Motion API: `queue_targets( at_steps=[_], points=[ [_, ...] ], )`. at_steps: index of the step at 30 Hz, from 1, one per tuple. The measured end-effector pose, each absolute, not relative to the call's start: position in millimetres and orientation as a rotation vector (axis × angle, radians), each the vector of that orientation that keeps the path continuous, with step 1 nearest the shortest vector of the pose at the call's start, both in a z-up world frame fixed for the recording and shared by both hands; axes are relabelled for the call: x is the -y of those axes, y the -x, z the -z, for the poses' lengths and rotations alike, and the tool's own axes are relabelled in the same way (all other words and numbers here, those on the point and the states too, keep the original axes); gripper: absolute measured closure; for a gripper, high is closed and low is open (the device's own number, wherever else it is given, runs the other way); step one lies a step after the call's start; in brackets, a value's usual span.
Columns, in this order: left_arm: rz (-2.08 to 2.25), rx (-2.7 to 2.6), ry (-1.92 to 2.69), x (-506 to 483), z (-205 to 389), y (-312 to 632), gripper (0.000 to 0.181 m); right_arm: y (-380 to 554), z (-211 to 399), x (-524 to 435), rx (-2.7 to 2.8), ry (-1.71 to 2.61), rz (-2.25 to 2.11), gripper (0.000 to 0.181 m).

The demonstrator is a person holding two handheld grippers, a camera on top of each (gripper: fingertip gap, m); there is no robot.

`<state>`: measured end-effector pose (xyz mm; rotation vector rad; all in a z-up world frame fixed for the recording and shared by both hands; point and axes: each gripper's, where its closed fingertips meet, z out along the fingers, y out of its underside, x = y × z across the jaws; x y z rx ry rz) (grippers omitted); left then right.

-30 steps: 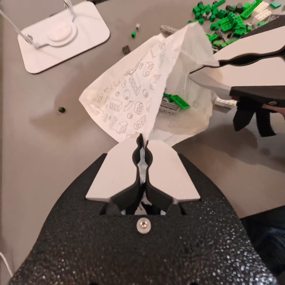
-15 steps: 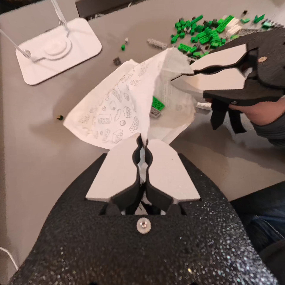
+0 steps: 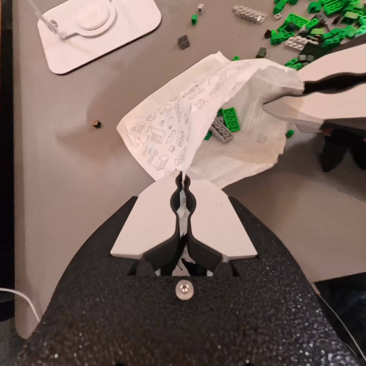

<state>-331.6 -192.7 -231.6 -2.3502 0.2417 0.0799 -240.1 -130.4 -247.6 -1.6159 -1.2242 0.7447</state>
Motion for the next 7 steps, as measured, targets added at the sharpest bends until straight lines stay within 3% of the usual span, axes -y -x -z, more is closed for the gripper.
queue_targets(
  at_steps=[3, 7],
  points=[
    [-0.058, -0.205, 2.349, 190, 236, 339, 0.181, 241, 245, 140, 1.274, 1.573, -0.781, 0.145],
    [0.005, -0.168, 2.353, 187, 247, 344, 0.181, 234, 244, 153, 1.377, 1.516, -0.803, 0.131]
  ],
)
